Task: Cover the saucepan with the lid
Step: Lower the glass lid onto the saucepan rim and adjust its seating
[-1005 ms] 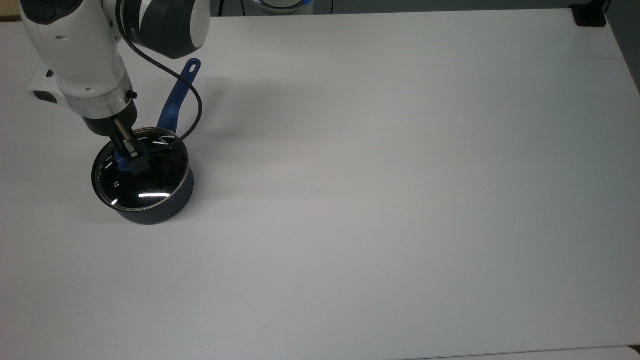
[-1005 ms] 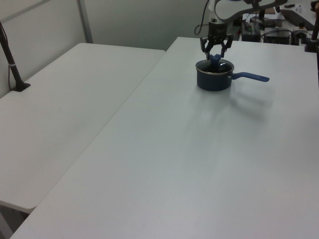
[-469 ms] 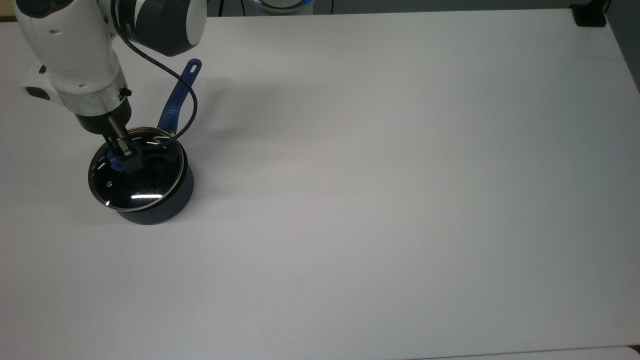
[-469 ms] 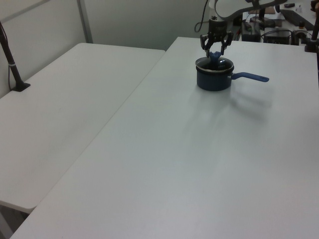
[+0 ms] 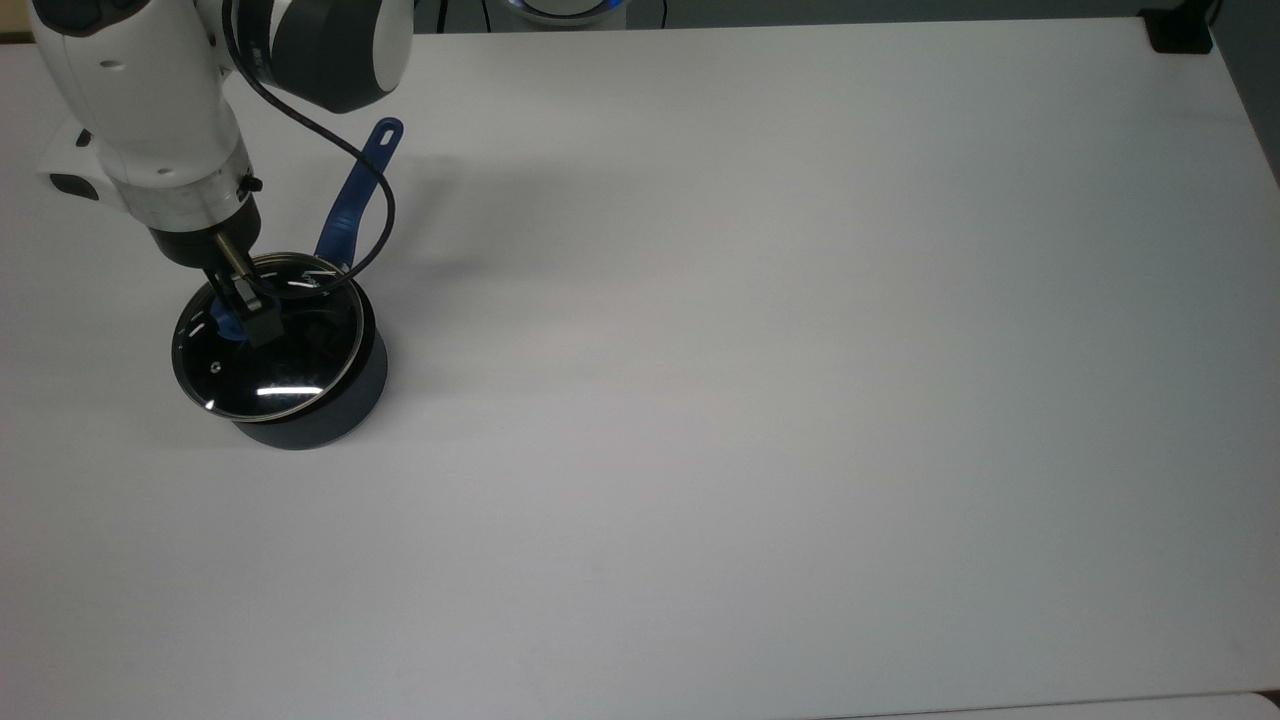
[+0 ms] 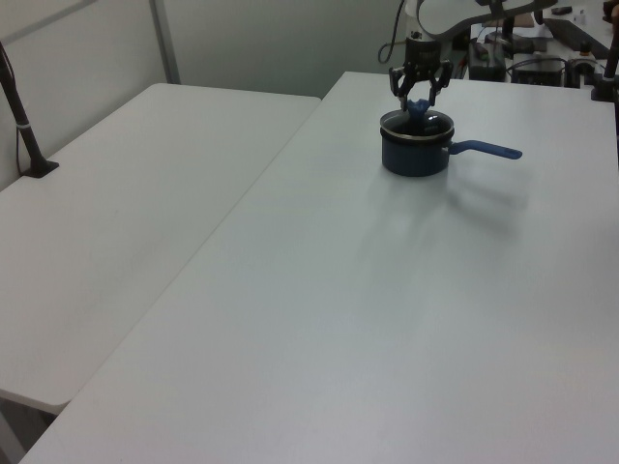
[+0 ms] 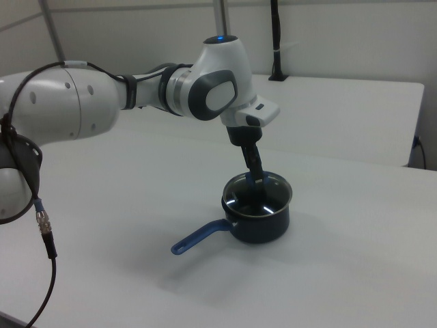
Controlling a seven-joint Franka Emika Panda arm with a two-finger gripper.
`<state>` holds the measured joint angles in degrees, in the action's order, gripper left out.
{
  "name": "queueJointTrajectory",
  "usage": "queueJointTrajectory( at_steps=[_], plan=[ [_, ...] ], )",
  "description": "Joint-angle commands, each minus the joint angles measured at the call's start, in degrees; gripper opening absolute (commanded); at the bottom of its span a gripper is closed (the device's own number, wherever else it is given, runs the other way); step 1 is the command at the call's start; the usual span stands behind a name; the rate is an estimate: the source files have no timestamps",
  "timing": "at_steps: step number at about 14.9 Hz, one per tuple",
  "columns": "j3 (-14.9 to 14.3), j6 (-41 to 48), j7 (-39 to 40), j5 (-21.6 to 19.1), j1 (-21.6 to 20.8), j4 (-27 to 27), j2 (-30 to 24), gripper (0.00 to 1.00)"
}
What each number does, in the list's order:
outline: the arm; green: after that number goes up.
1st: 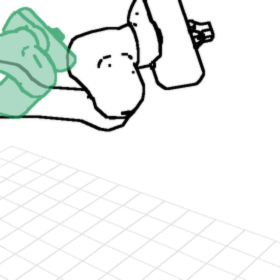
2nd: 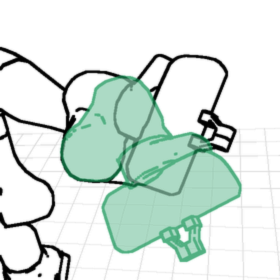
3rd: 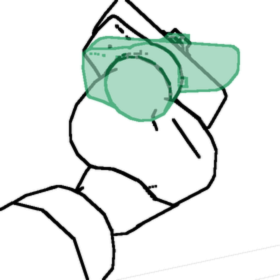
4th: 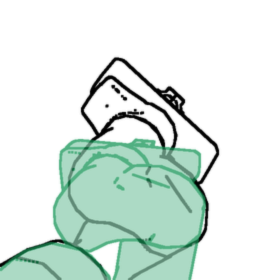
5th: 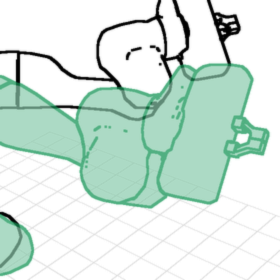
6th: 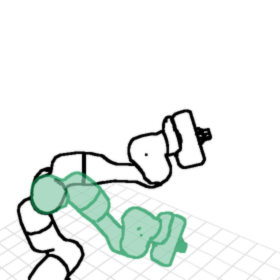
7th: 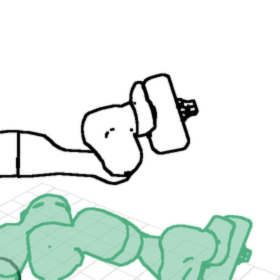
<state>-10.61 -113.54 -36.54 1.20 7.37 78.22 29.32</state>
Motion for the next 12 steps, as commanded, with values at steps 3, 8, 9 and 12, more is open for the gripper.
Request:
queueJointTrajectory(
  at_steps=[3, 8, 9, 12],
  plan=[
    [-0.20, -0.28, 2.00, 1.18, -0.52, -1.14, 0.30, 0.86],
    [-0.12, 0.16, 4.10, 0.30, -0.17, -0.88, -1.10, 1.00],
    [-0.12, 0.33, 4.80, -0.05, -0.17, -0.79, -1.46, 1.00],
    [-0.03, 2.00, 5.08, -0.32, 0.01, -0.88, -1.99, 1.00]
  ],
)
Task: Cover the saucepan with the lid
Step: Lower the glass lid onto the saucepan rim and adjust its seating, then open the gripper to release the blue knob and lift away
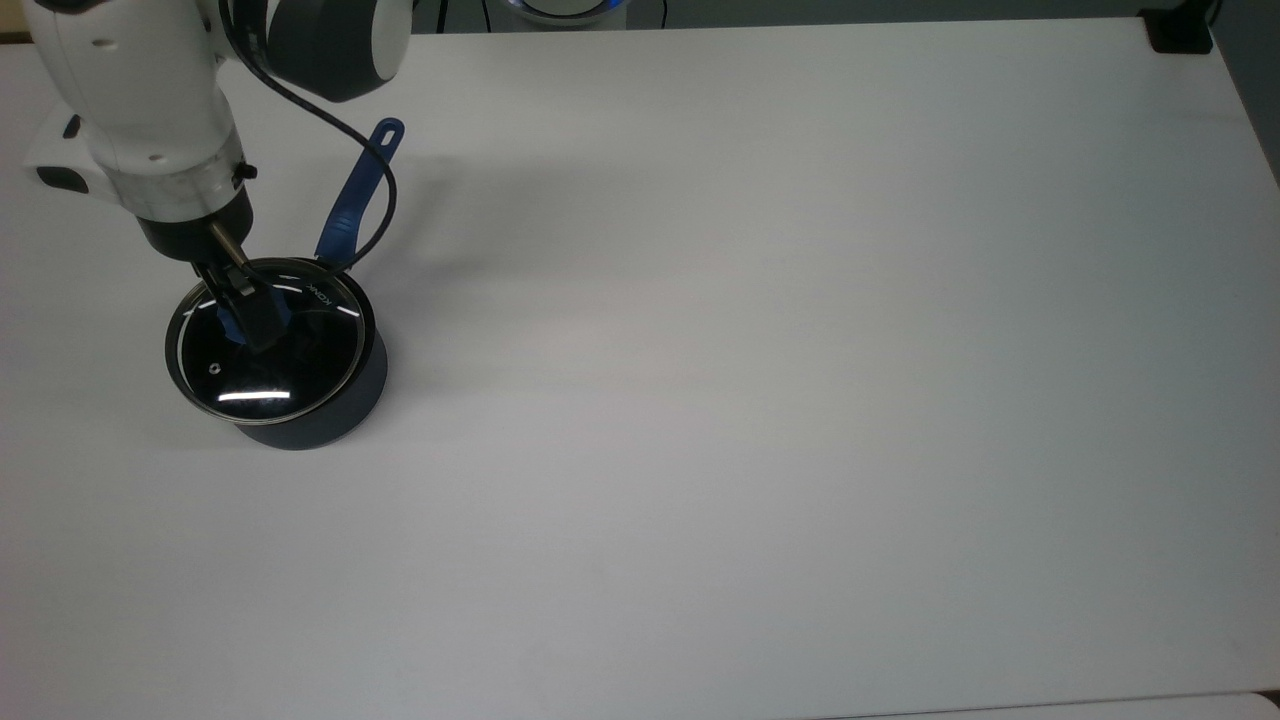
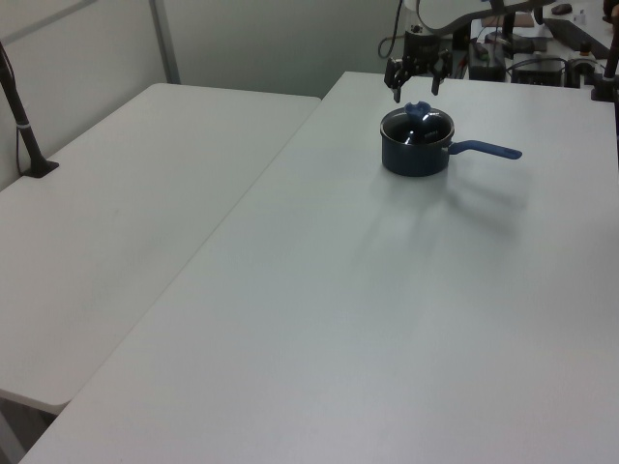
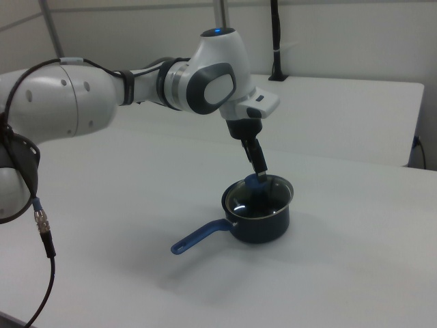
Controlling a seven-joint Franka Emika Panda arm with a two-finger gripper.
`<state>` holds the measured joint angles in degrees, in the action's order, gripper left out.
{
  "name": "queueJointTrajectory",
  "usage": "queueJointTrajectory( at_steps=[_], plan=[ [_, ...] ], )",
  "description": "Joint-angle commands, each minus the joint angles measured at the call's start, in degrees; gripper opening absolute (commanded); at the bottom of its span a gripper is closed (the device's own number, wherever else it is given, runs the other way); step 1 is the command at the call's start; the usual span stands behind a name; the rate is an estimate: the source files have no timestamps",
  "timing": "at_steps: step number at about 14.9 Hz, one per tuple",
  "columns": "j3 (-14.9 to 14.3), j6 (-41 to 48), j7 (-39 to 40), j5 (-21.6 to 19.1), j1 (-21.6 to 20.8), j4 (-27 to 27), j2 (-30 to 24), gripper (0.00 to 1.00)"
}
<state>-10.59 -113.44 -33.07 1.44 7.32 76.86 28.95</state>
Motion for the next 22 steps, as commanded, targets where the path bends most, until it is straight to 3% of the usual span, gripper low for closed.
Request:
queueJointTrajectory(
  at_steps=[1, 9, 15, 17, 22],
  plan=[
    [-0.13, 1.91, 1.60, -0.65, 0.23, 0.48, -1.61, 1.00],
    [0.04, 1.64, 1.87, -0.12, -0.12, 0.83, -1.00, 1.00],
    [0.13, 6.28, 18.80, -4.60, 0.24, 0.74, -4.16, 1.00],
    [0.39, 9.89, 24.08, -3.91, -1.94, 0.92, -5.83, 1.00],
    [0.31, 12.02, 27.00, -3.73, -7.75, 1.88, -8.20, 1.00]
  ],
)
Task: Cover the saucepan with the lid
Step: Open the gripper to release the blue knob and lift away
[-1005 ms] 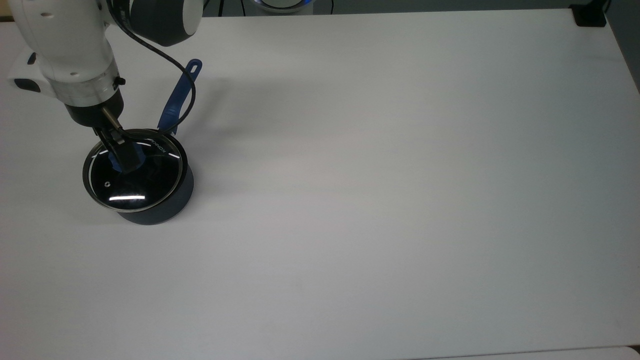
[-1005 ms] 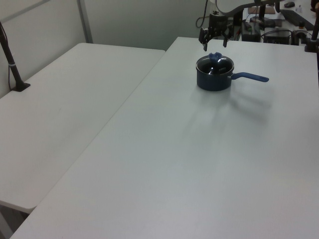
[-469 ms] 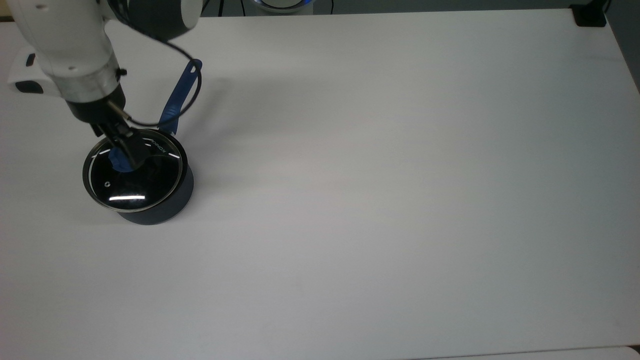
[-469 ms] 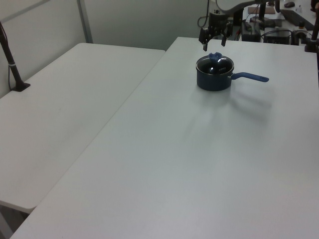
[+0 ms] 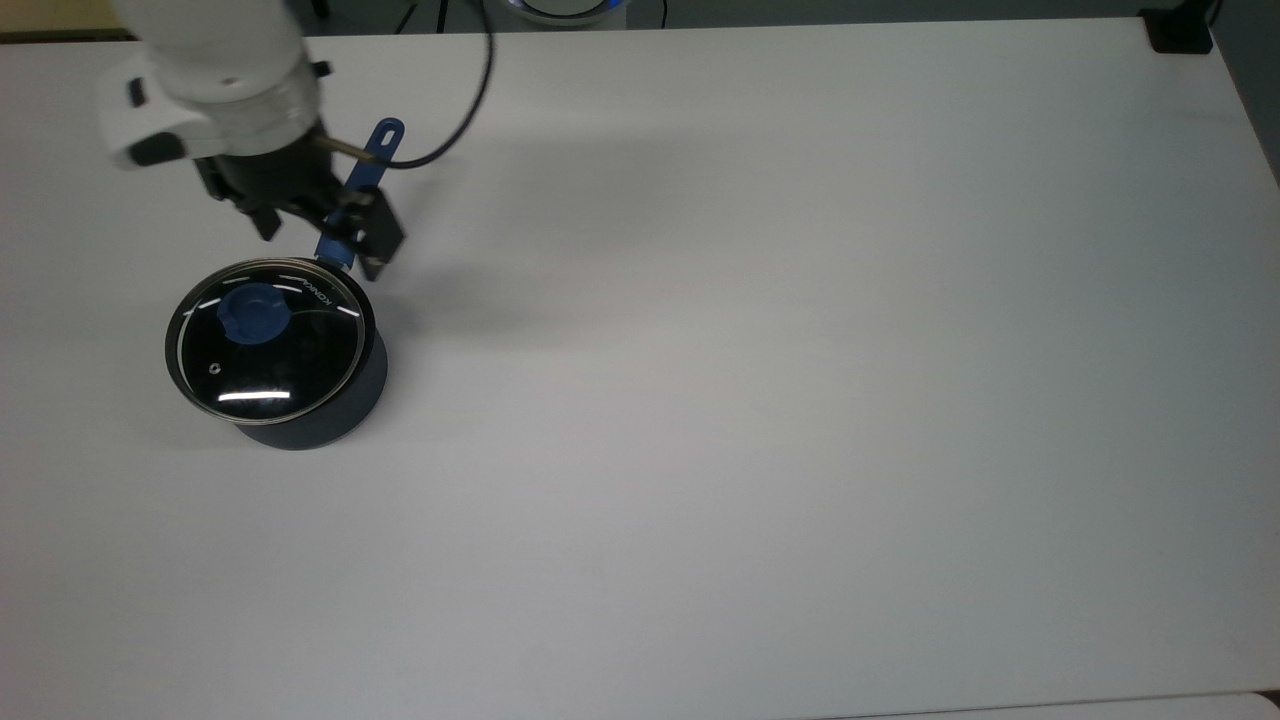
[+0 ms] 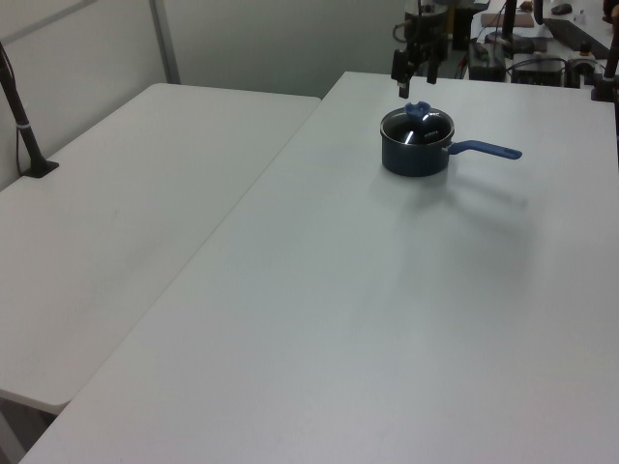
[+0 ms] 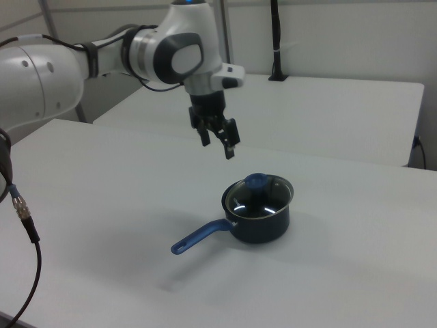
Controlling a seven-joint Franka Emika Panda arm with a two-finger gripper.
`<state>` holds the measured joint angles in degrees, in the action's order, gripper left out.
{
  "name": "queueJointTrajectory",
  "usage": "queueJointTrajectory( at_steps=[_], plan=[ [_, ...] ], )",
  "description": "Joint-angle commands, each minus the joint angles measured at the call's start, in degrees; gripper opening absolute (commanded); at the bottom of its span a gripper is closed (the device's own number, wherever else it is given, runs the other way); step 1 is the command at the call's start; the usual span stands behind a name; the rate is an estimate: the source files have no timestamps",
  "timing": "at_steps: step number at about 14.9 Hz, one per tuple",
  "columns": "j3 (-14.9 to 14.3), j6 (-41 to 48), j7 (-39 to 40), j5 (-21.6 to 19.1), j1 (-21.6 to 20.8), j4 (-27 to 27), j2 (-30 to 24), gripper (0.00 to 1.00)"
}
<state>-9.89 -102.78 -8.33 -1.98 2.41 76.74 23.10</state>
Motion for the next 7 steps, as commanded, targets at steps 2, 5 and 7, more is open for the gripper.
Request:
queueJointTrajectory(
  at_steps=[2, 5, 7],
  plan=[
    [-0.48, 2.22, 2.27, -0.22, -5.64, 2.97, -2.79, 1.00],
    [-0.40, 2.76, 2.62, 0.57, -8.03, 6.92, -6.12, 1.00],
    [-0.31, 4.15, 2.88, 0.57, -8.21, 8.51, -8.41, 1.00]
  ],
)
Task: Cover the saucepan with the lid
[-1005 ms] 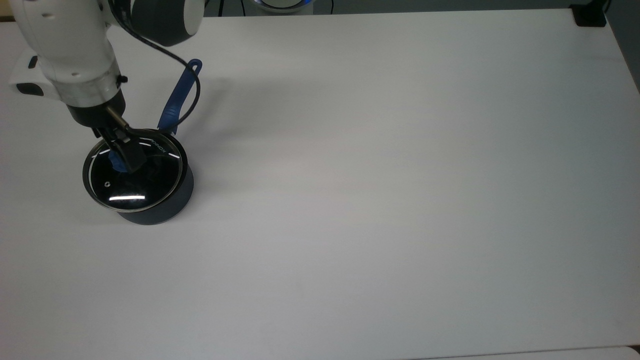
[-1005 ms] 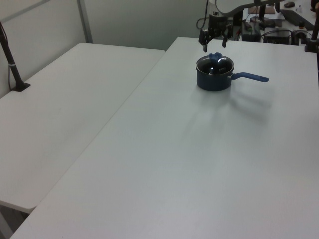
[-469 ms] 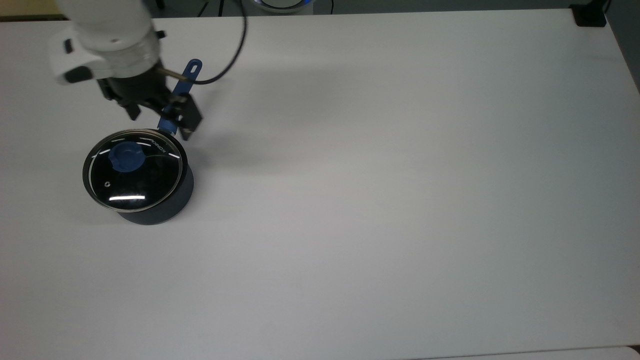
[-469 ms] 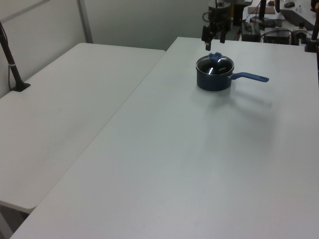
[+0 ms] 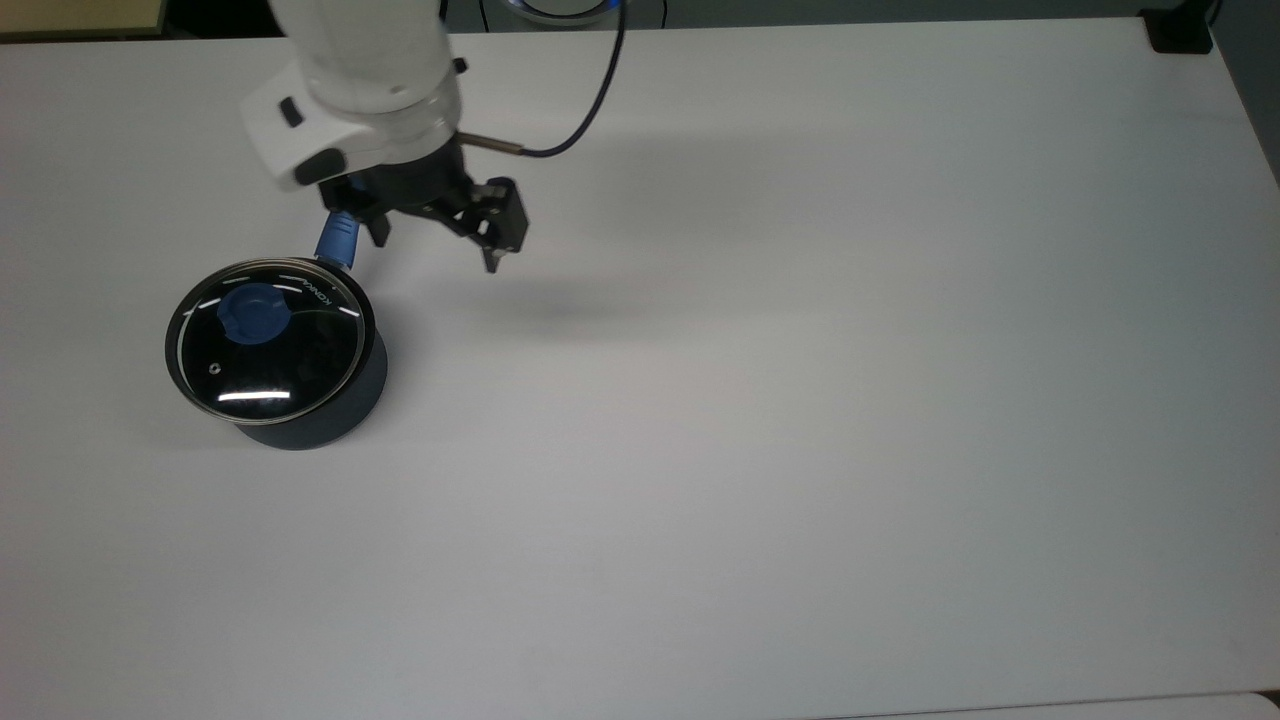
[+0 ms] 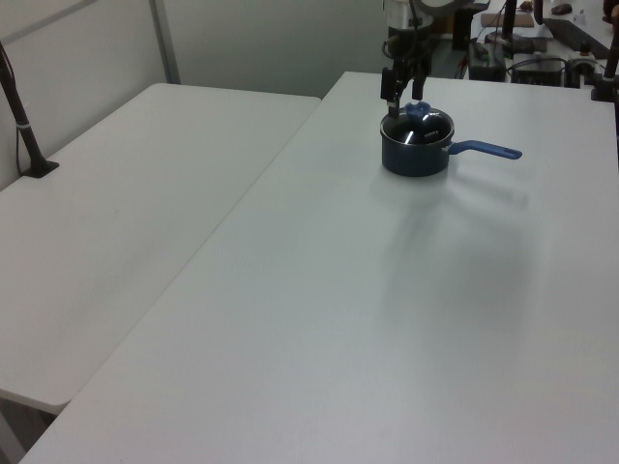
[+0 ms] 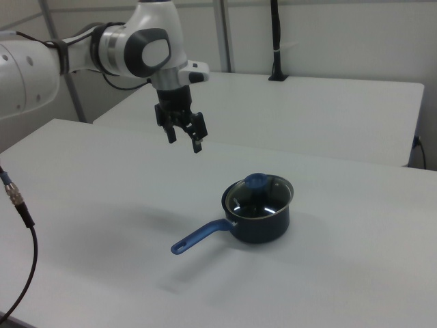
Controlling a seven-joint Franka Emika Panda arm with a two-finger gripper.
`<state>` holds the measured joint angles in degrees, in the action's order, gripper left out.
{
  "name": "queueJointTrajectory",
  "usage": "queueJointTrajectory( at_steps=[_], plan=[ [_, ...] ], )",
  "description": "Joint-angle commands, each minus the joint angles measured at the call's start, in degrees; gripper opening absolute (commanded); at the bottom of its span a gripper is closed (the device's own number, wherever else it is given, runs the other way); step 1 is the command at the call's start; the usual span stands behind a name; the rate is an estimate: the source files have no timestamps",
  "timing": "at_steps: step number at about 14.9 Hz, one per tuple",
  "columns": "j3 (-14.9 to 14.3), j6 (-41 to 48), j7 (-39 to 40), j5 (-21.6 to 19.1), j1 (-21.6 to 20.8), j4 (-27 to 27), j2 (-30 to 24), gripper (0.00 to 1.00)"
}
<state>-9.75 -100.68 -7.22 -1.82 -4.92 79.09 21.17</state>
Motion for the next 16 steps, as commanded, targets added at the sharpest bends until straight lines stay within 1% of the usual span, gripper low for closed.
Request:
queueJointTrajectory(
  at_steps=[1, 3, 5, 6, 8, 9, 13, 16],
  plan=[
    [-0.44, 4.51, 3.25, 0.33, -1.05, 6.25, -7.79, 1.00],
    [-0.44, 8.29, 5.71, -0.11, -1.41, 6.25, -10.08, 1.00],
    [-0.44, 11.46, 5.99, -0.20, -1.93, 7.30, -12.80, 1.00],
    [-0.44, 12.26, 5.90, -0.20, -2.89, 8.79, -14.64, 1.00],
    [-0.44, 12.18, 5.90, -0.20, -4.91, 13.87, -18.77, 1.00],
    [-0.44, 12.27, 5.99, -0.20, -5.18, 15.29, -20.27, 1.00],
    [-1.05, 11.74, 5.46, -1.08, -4.31, 14.96, -20.73, 1.00],
    [-1.15, 11.57, 4.76, -0.64, -4.22, 14.08, -20.64, 1.00]
  ],
)
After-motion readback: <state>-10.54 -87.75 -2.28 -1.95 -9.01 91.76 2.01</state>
